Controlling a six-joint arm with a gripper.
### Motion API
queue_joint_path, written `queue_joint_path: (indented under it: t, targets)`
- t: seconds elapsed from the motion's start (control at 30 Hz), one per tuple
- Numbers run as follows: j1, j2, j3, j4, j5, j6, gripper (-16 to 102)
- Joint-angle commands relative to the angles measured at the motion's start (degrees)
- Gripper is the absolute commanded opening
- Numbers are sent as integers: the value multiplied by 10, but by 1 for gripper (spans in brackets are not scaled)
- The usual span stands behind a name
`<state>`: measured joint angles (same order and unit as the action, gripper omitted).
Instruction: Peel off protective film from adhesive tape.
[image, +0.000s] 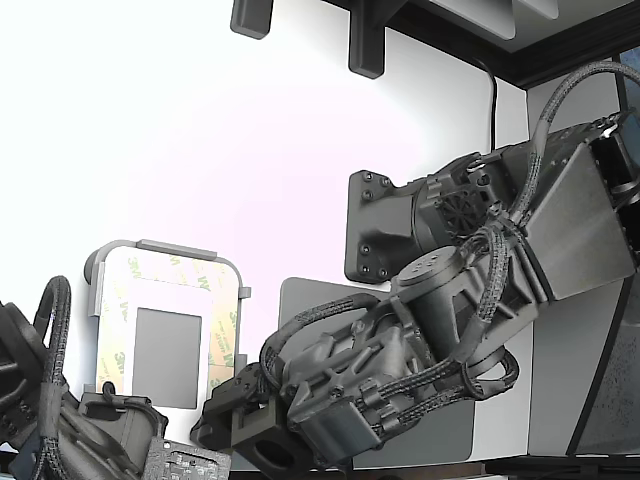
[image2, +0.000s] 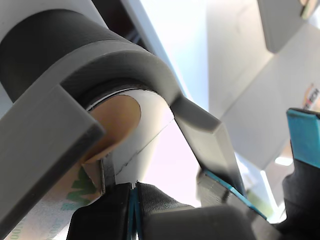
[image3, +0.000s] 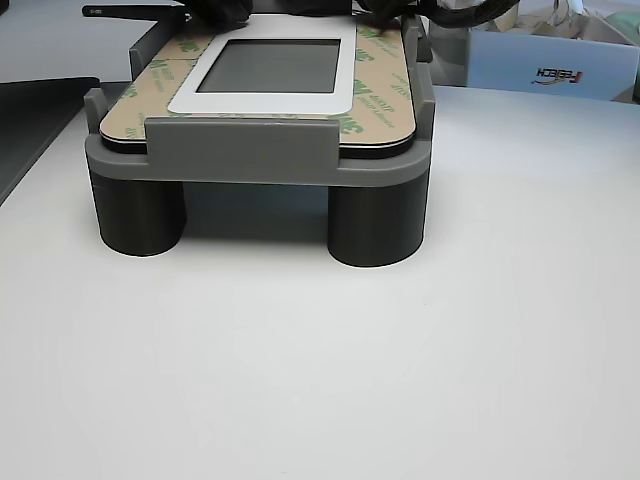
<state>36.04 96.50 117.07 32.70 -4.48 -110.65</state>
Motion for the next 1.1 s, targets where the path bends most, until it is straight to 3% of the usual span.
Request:
queue_joint_path:
  t: [0.0, 1.07]
  targets:
    - [-9, 11, -10, -2, -2, -3, -11]
    - [-35, 17, -3, 6, -16, -26, -11]
